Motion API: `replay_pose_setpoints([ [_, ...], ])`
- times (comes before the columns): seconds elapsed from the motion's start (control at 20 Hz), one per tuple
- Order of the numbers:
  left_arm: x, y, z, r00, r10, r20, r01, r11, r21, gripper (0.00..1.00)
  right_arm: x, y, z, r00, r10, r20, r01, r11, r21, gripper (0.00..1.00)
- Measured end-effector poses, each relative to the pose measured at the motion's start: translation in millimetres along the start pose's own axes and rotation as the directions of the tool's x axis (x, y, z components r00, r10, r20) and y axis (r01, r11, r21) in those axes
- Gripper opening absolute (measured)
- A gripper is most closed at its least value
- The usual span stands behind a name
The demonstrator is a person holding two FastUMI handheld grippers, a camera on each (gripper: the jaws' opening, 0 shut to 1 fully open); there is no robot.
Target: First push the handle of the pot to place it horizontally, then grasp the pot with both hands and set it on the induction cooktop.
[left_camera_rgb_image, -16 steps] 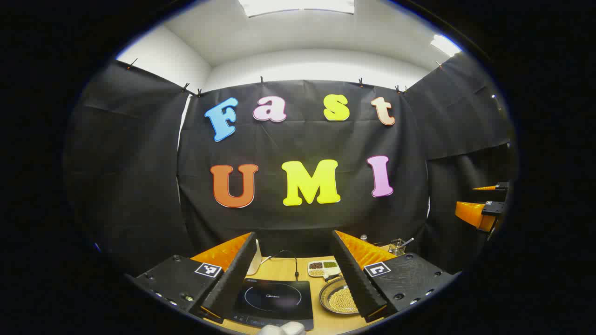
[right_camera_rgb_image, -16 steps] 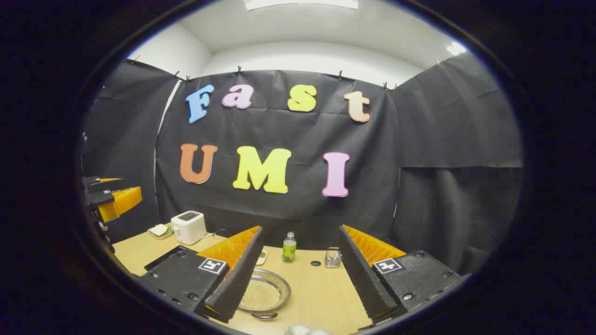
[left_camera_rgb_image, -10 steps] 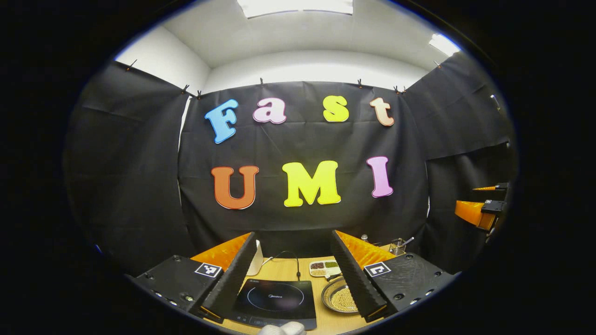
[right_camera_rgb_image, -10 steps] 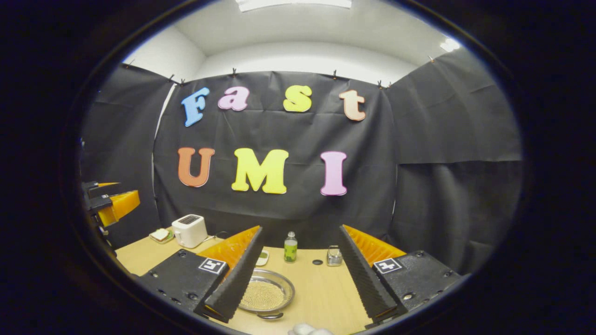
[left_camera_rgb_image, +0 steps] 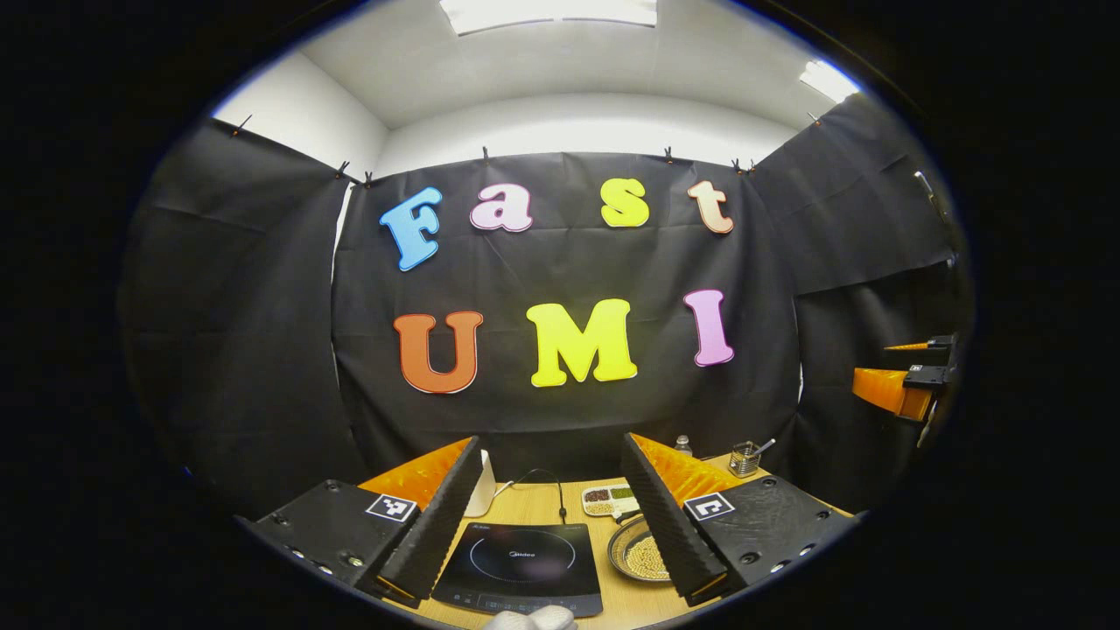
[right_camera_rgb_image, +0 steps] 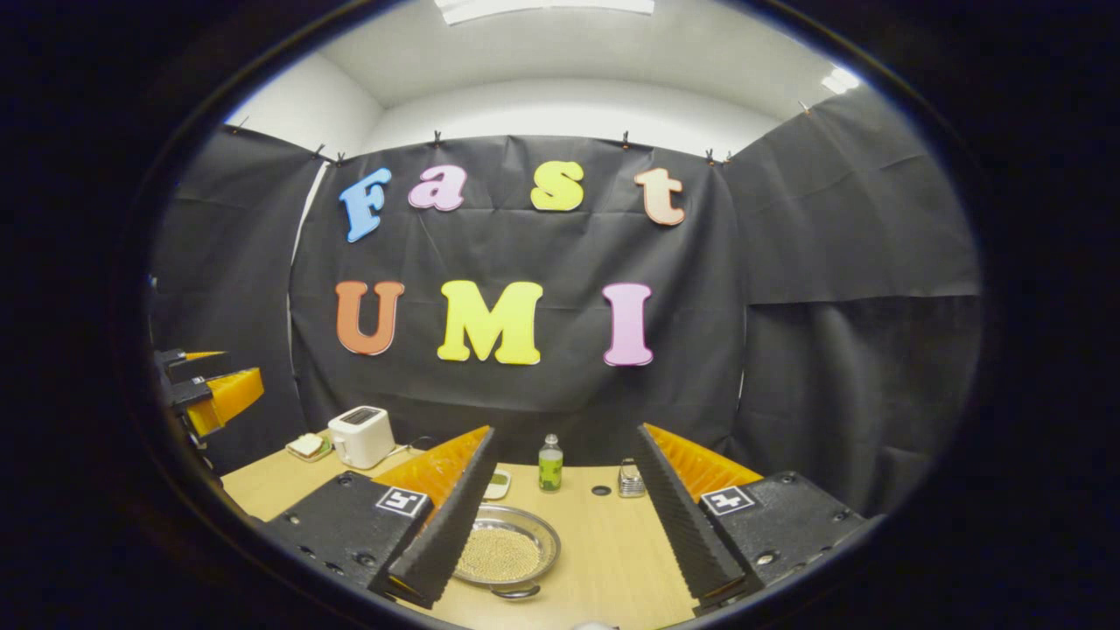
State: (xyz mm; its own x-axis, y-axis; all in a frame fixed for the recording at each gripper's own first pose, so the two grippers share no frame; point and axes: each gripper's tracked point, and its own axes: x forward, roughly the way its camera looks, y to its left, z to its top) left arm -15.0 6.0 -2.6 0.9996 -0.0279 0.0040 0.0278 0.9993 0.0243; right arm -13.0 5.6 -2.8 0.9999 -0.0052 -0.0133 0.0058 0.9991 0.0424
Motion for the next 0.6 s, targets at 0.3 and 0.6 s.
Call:
replay_pose_setpoints([
  [0.3, 1.2, -0.7, -3.4, 1.000, -0.005, -0.009, 0.005, 1.000, -0.005, 0.95, 1.3, 5.3, -6.3, 0.998, 0.047, -0.045, -0.047, 0.999, 0.004, 0.00],
  [0.6, 4.3, -2.1, -8.3, 1.000, -0.007, -0.019, 0.007, 1.000, -0.005, 0.95, 10.0, 19.7, -30.6, 0.987, 0.095, -0.131, -0.092, 0.995, 0.024, 0.00],
])
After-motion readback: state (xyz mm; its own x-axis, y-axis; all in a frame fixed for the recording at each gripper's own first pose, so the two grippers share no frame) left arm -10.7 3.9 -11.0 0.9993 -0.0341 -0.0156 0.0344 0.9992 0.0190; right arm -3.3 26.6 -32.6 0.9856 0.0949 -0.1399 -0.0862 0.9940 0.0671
